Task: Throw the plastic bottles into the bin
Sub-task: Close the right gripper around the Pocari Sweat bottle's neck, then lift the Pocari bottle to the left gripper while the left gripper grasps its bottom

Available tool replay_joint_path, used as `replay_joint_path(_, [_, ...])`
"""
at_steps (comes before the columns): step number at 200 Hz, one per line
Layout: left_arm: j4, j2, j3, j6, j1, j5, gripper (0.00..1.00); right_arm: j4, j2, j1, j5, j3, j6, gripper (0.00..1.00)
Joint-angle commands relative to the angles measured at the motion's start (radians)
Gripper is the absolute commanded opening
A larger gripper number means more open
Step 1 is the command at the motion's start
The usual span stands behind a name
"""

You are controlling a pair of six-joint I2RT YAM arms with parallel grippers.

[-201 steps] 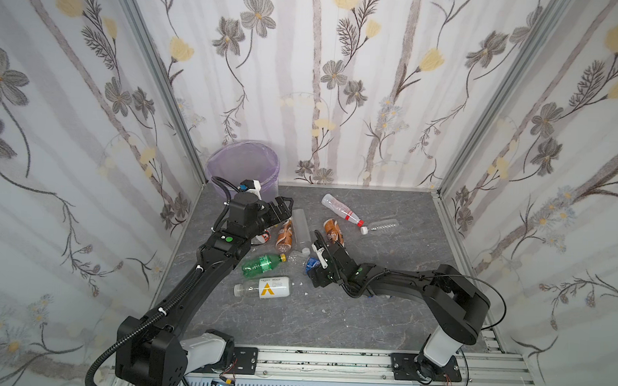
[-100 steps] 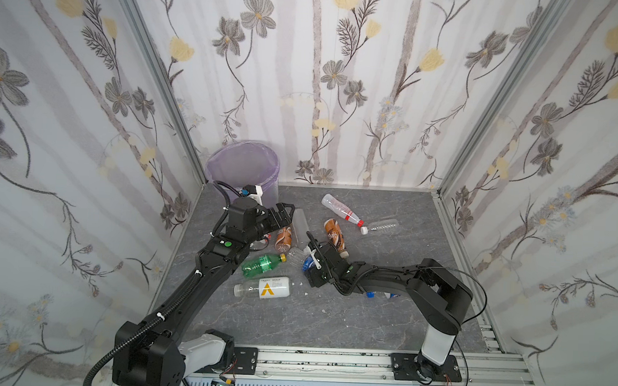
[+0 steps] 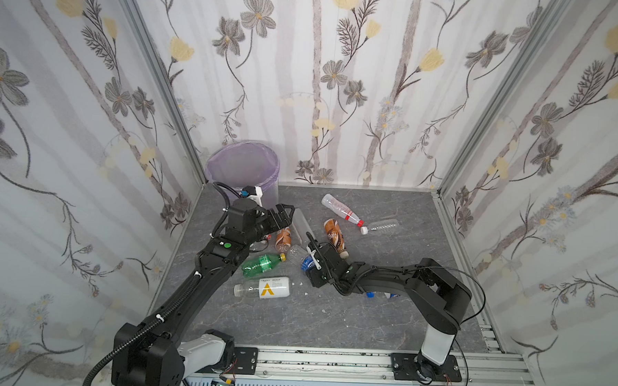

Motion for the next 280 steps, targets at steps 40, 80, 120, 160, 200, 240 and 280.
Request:
replay_joint_path(40, [0.021,-0.006,0.005,-0.016,0.002,0.007,1.0,-0.003,-0.062,0.011,0.012,-0.006,-0.008,0.6])
replay_joint_path(80, [0.021,-0.006,0.033,-0.028,0.002,0.029,1.0,-0.007,-0.172,0.013,0.018,-0.03,-0.003,0.59])
replay_joint_path(120, [0.021,-0.002,0.058,-0.072,-0.009,0.046,1.0,-0.039,-0.262,0.007,0.061,0.01,-0.019,0.6])
replay_joint_path(160, [0.023,0.02,0.082,-0.129,-0.013,0.073,1.0,-0.08,-0.274,-0.011,0.074,0.132,-0.023,0.6])
replay_joint_path(200, [0.024,0.031,0.107,-0.154,-0.015,0.083,1.0,-0.09,-0.272,-0.024,0.077,0.228,-0.021,0.6])
replay_joint_path(240, [0.035,0.054,0.13,-0.169,-0.014,0.083,1.0,-0.077,-0.28,-0.037,0.078,0.267,0.017,0.59])
replay_joint_path(280, [0.074,0.082,0.142,-0.188,-0.018,0.092,1.0,-0.037,-0.287,-0.037,0.033,0.265,0.052,0.59])
